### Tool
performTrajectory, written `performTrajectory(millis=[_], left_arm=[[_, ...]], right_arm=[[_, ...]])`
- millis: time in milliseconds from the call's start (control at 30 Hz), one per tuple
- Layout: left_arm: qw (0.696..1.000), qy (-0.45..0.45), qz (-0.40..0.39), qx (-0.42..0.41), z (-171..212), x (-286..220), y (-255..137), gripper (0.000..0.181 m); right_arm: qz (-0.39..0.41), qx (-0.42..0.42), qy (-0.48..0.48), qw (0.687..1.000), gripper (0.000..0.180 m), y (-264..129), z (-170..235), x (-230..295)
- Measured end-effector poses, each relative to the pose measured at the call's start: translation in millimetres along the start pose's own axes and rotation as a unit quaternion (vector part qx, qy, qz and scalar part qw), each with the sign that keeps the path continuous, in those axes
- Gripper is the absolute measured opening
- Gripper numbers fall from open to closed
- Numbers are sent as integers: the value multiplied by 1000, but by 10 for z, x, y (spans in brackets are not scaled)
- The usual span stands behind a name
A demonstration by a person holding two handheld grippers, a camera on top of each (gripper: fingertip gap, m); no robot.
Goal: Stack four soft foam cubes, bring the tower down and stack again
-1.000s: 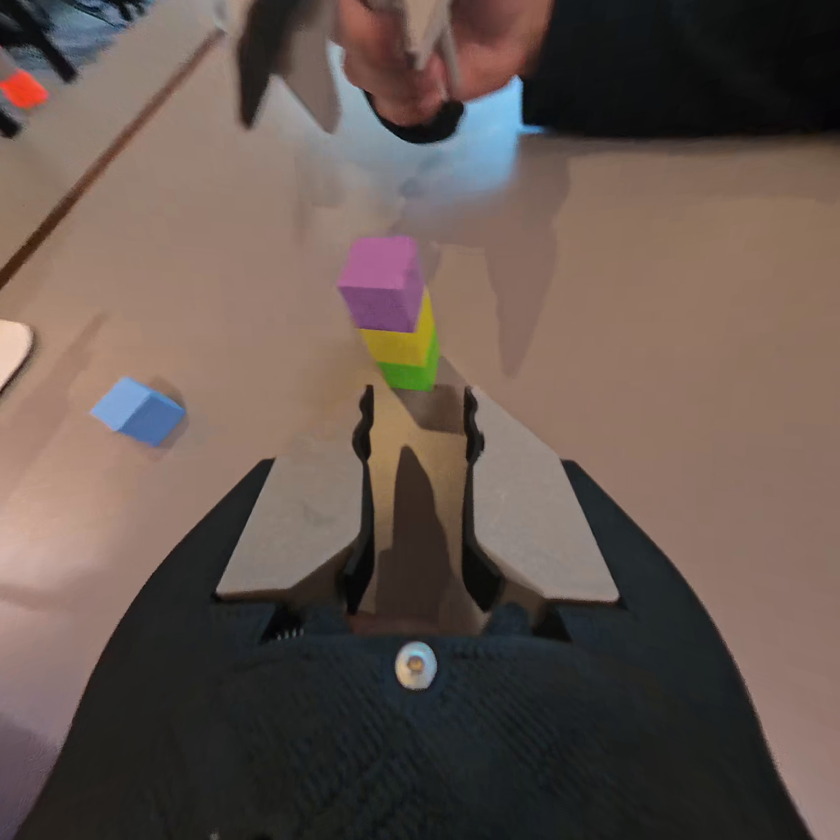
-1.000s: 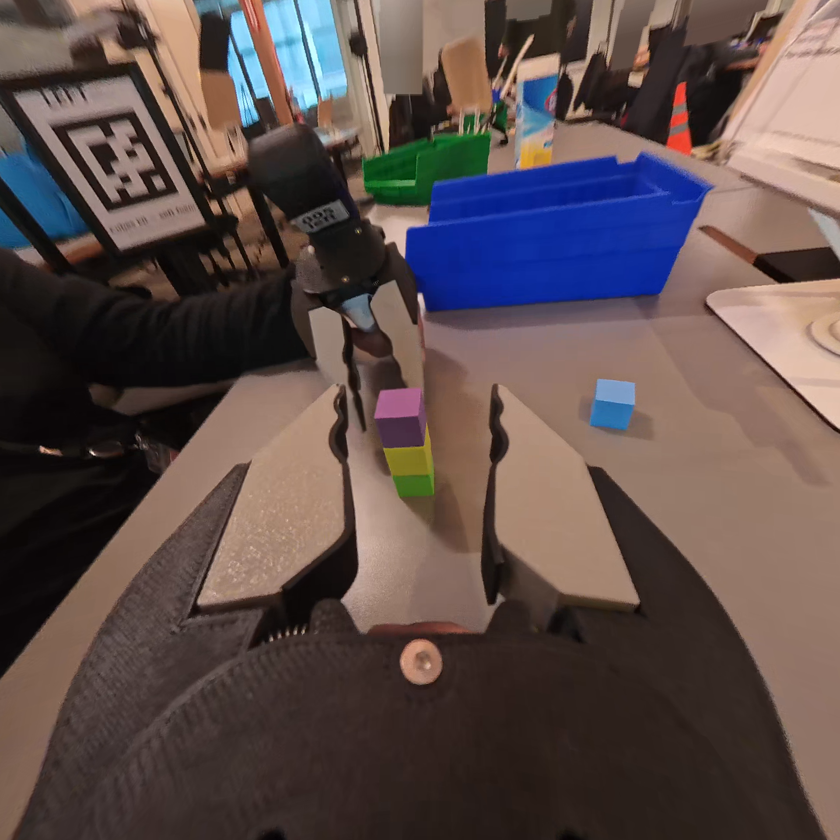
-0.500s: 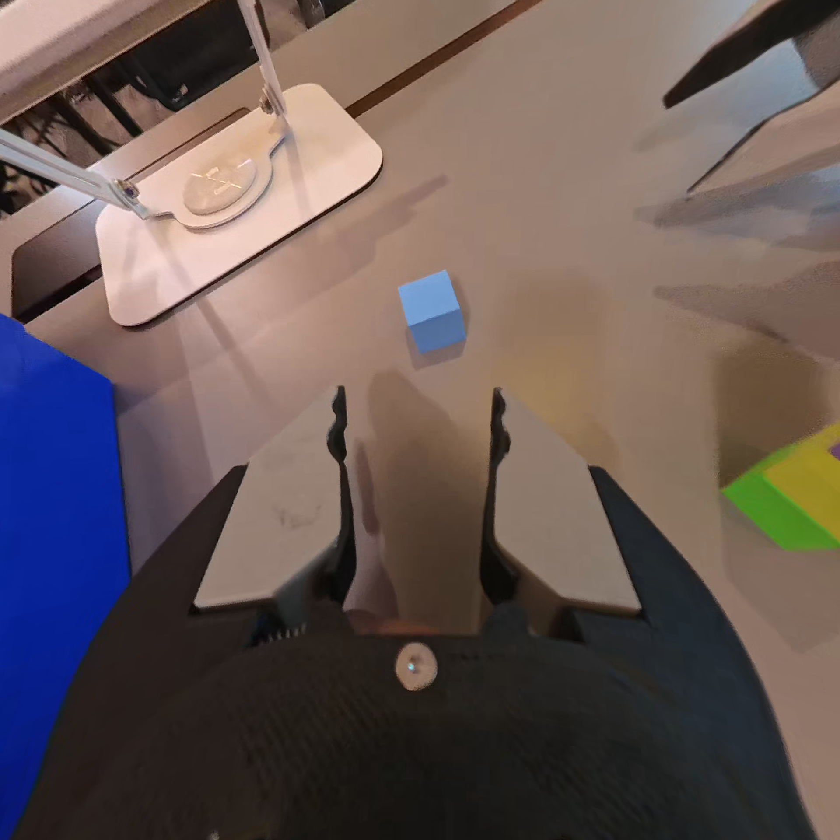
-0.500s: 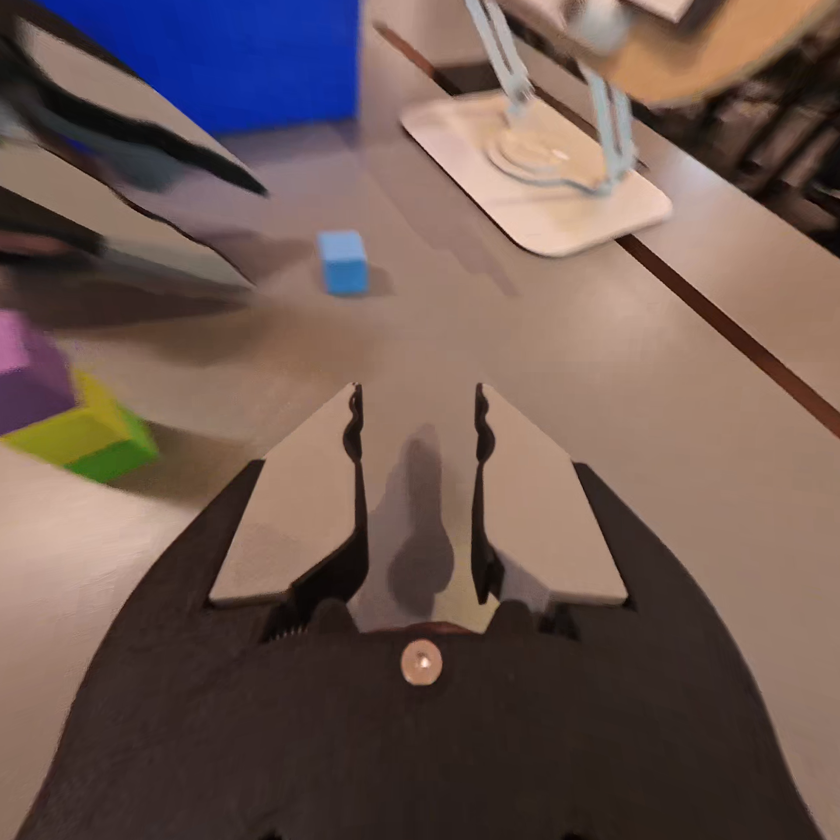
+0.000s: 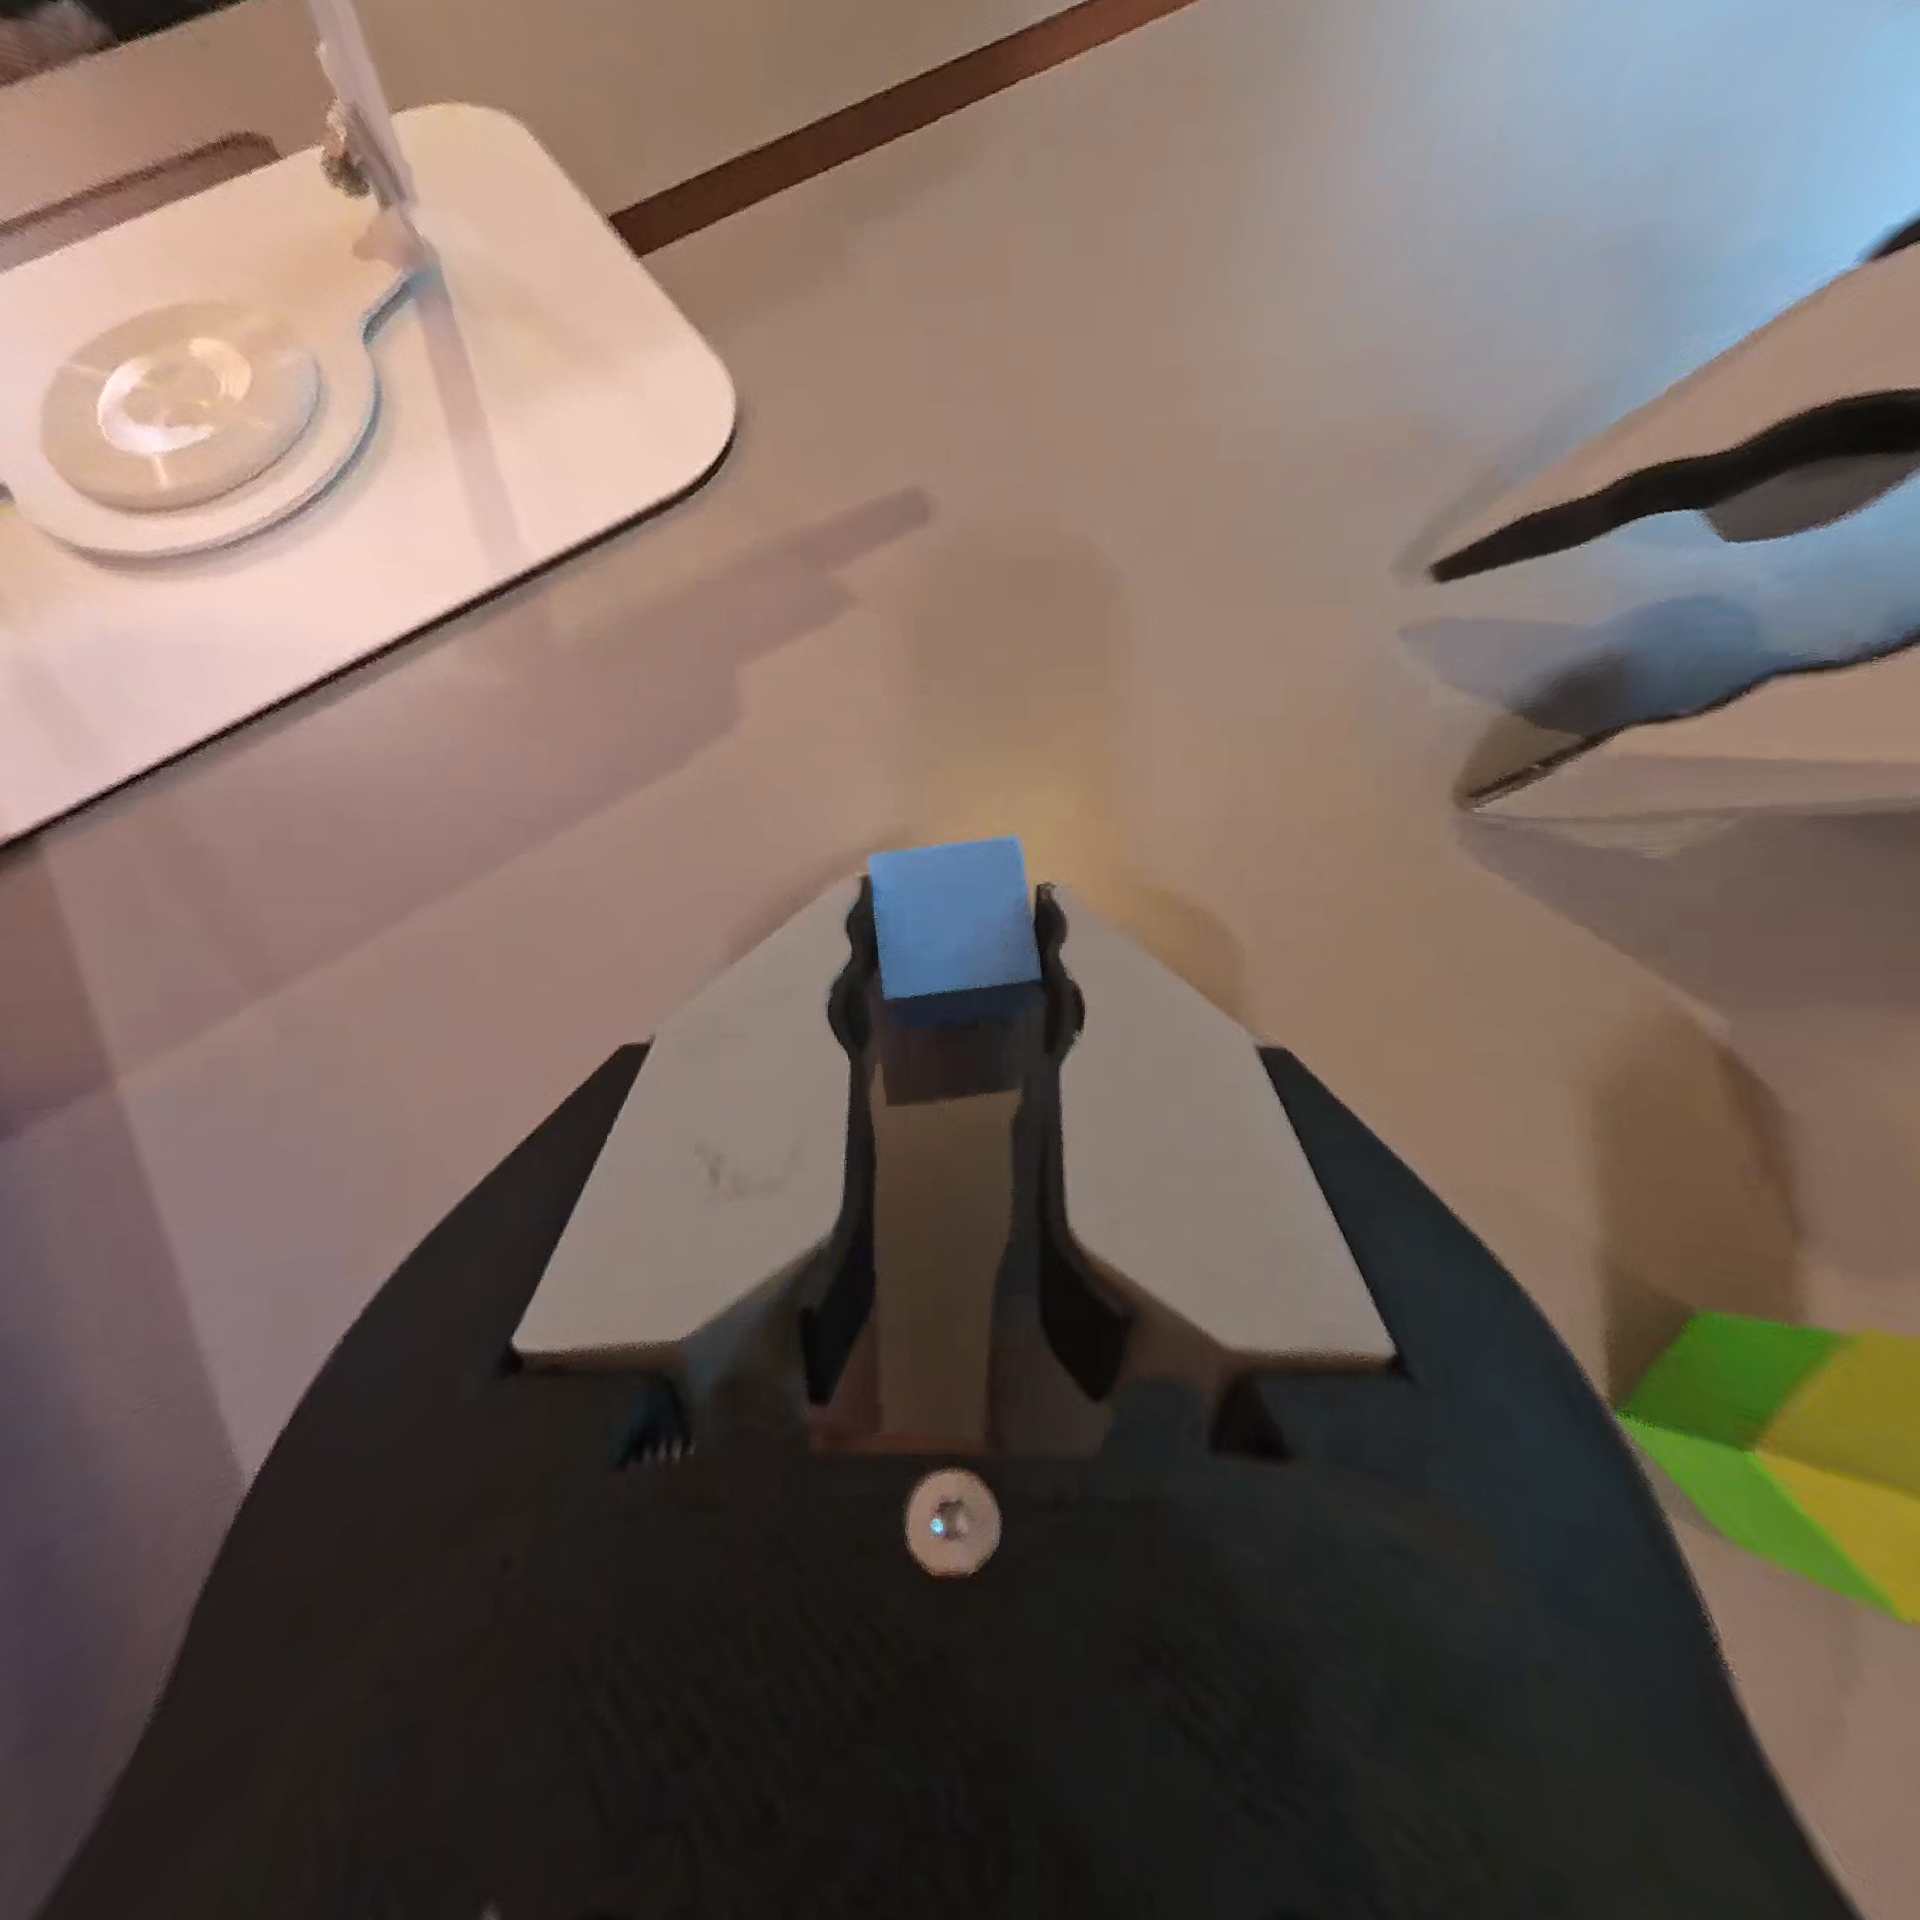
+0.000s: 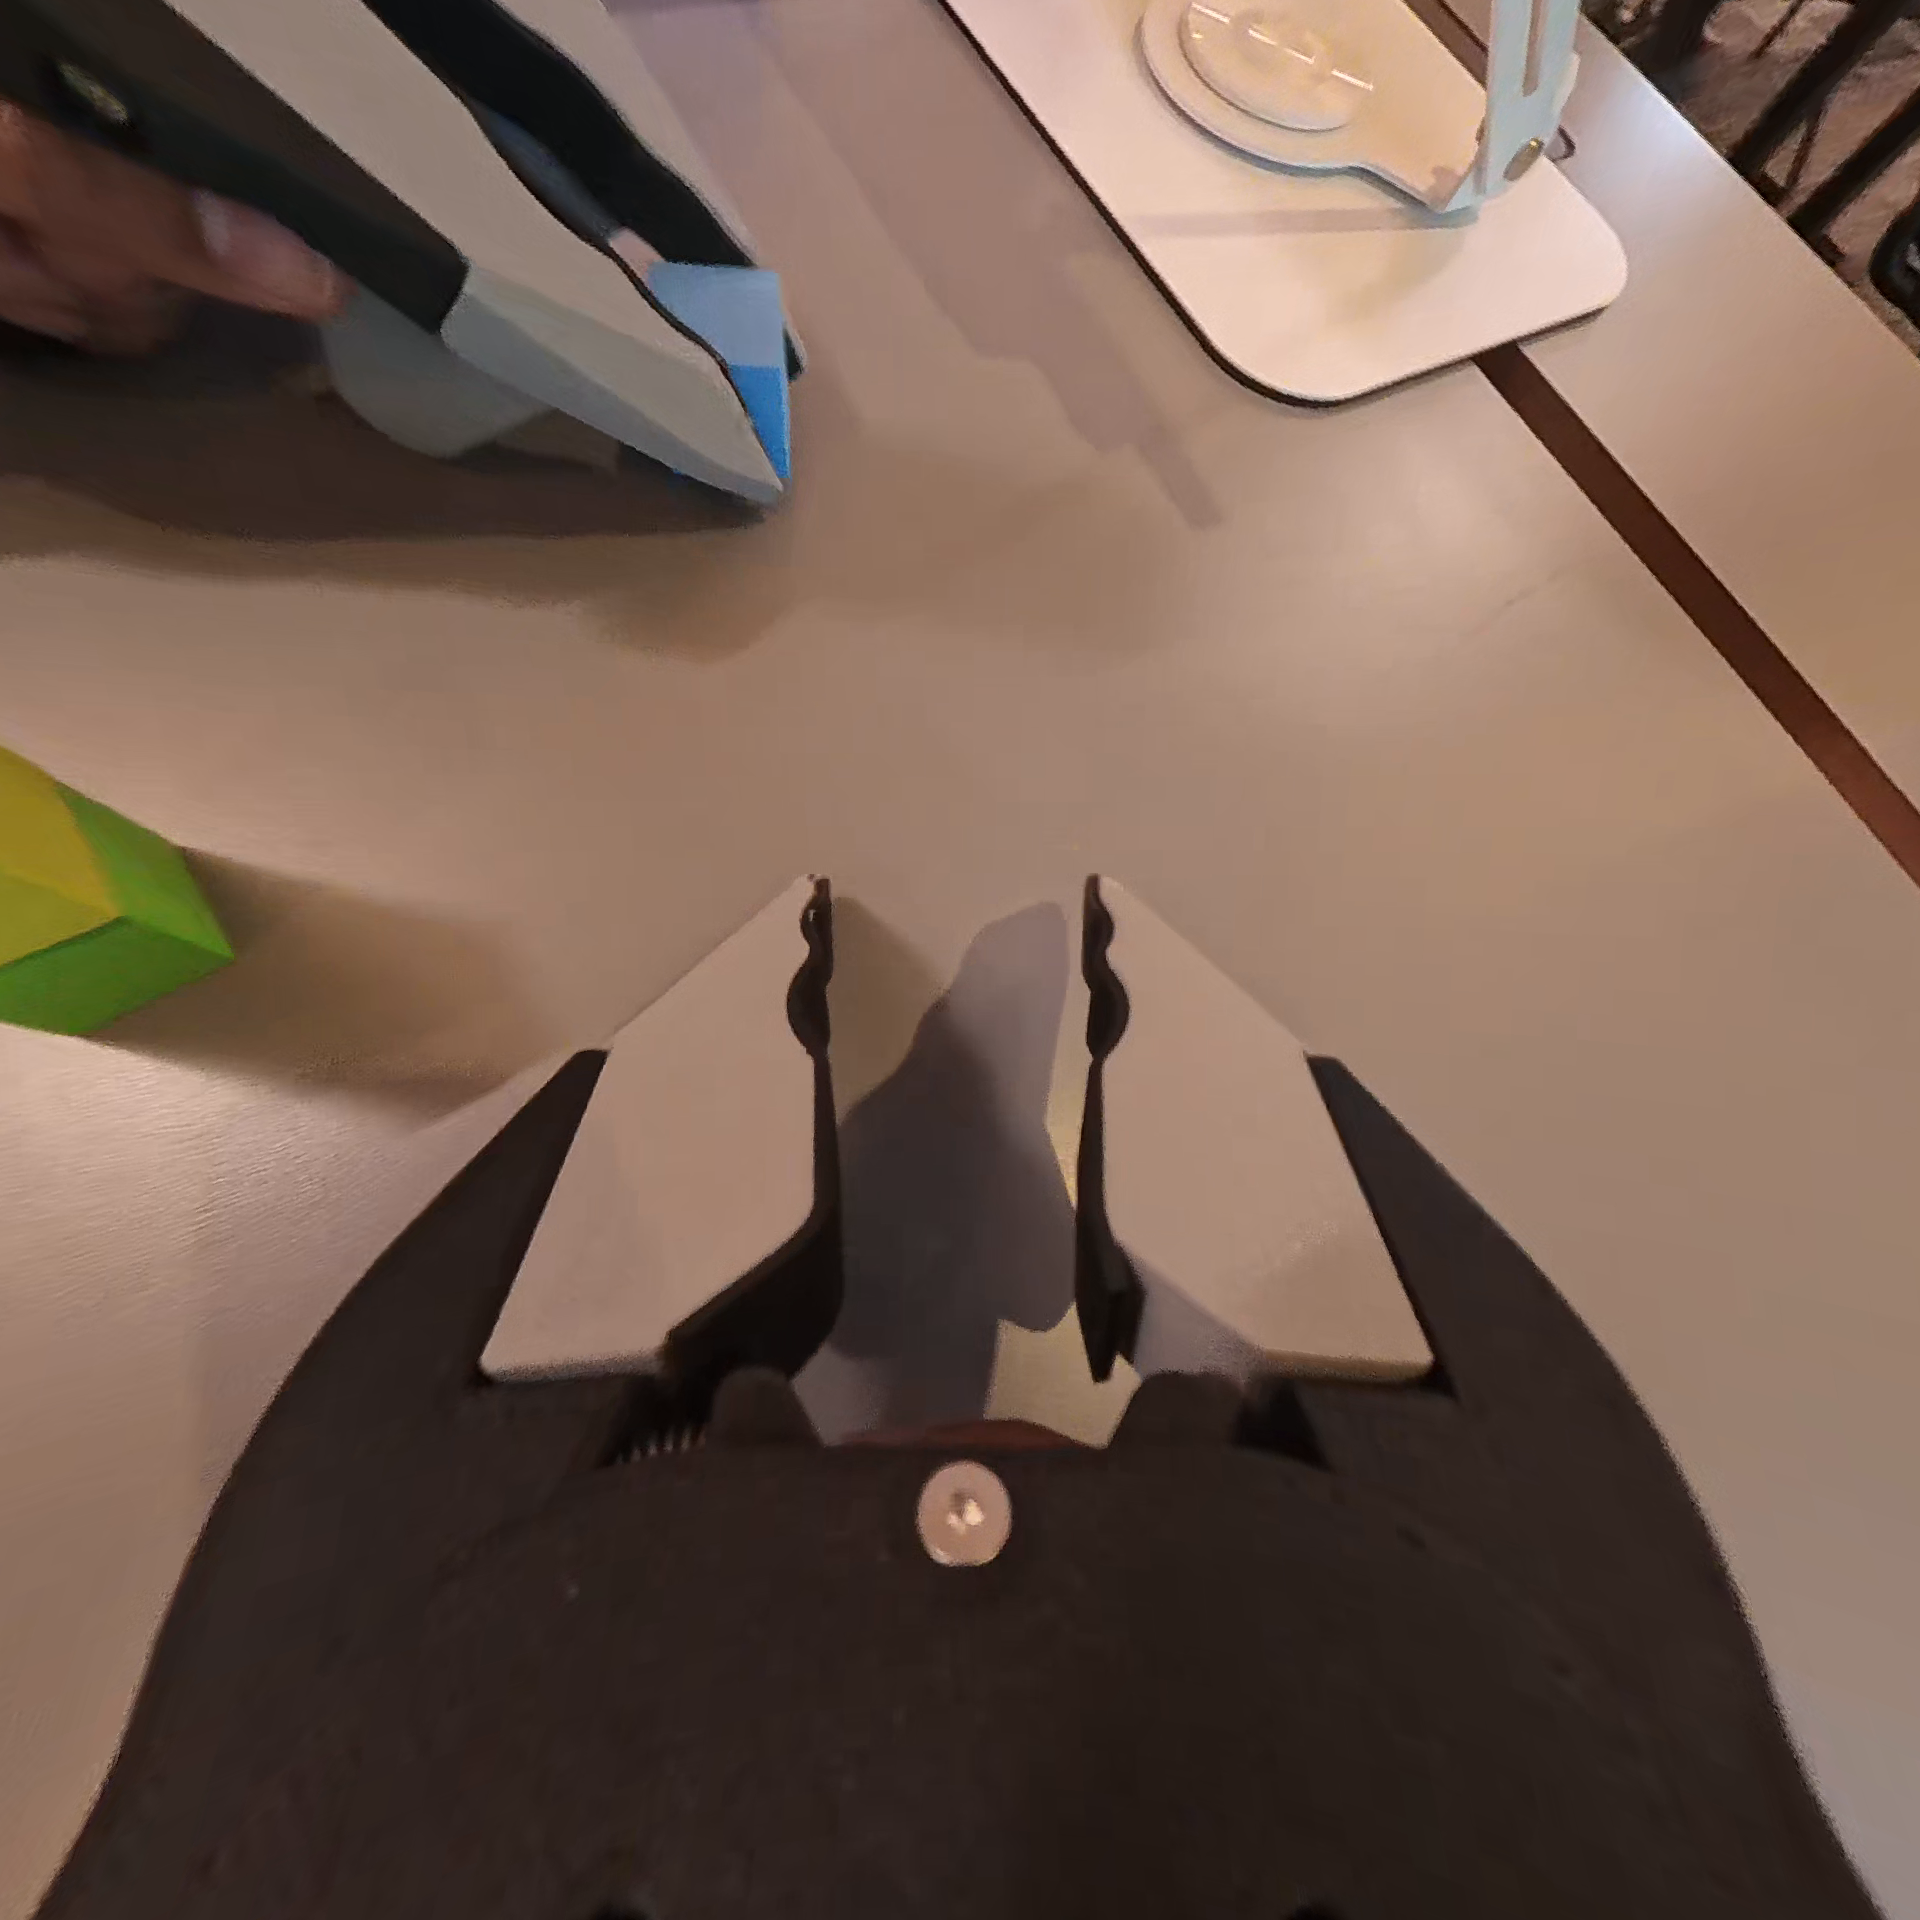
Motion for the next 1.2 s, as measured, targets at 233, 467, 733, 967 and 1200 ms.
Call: performTrajectory(millis=[233, 467, 733, 967, 1200], left_arm=[[971, 197, -51, -127, -37, -208, -473, 28], [875, 392, -49, -279, -74, -777, -994, 28], [840, 446, -75, -300, -41, -890, -1106, 28], [833, 449, -93, -309, -76, -902, -1147, 28], [827, 461, -98, -306, -64, -976, -1121, 28]], right_arm=[[-129, -141, 108, 976, 41, -251, -257, 102], [-263, -241, 152, 922, 48, -517, -604, 388], [-274, -257, 130, 917, 48, -531, -820, 621], [-265, -288, 136, 910, 46, -578, -885, 623], [-277, -293, 152, 903, 39, -572, -884, 631]])
Point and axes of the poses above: each gripper's, where its closed fingertips meet, y out along the fingers, z out of its underside, x = y × z across the jaws, the point moved 6 cm from there along -y, back along the fingers, and after that the axes turned 7 degrees about -y, right-handed, at the moved point
